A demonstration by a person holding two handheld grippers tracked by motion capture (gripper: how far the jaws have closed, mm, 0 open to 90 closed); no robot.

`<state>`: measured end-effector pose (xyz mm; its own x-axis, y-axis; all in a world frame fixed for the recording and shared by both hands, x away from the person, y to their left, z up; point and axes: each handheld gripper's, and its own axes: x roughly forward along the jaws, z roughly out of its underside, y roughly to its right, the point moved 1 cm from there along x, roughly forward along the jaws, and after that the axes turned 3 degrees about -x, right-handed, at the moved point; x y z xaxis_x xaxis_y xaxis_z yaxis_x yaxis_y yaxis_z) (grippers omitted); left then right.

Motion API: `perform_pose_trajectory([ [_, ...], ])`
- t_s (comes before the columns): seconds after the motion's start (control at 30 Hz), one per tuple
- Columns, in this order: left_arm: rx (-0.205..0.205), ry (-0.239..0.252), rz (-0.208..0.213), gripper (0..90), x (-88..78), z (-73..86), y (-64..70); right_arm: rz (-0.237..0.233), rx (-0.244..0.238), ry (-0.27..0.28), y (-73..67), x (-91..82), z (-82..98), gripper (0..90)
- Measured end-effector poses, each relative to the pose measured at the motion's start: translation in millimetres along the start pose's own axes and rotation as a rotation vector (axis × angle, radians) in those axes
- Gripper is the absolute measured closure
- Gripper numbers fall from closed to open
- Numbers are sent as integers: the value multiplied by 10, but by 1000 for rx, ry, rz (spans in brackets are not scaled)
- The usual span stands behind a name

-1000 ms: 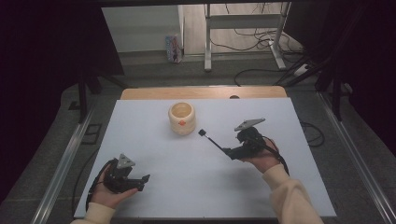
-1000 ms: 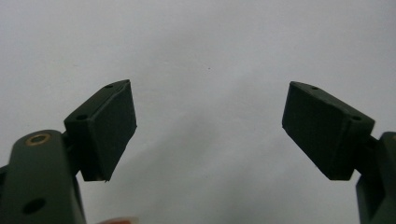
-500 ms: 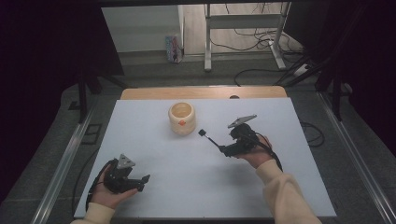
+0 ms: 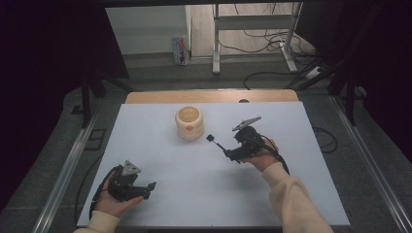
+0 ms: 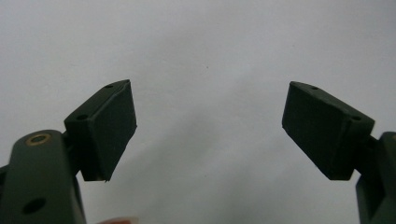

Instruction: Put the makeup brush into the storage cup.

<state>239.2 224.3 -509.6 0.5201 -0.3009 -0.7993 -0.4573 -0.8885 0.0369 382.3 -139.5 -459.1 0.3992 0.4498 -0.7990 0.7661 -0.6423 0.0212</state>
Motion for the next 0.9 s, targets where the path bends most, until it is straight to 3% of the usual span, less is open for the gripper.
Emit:
perform_pose_trajectory([
  [0.3, -1, 0, 2, 186, -1, 2, -3, -5, -14, -35, -20, 124, -136, 216],
  [0.9, 0, -3, 3, 186, 3, 4, -6, -10, 9, -119, 71, 375, -206, 253],
])
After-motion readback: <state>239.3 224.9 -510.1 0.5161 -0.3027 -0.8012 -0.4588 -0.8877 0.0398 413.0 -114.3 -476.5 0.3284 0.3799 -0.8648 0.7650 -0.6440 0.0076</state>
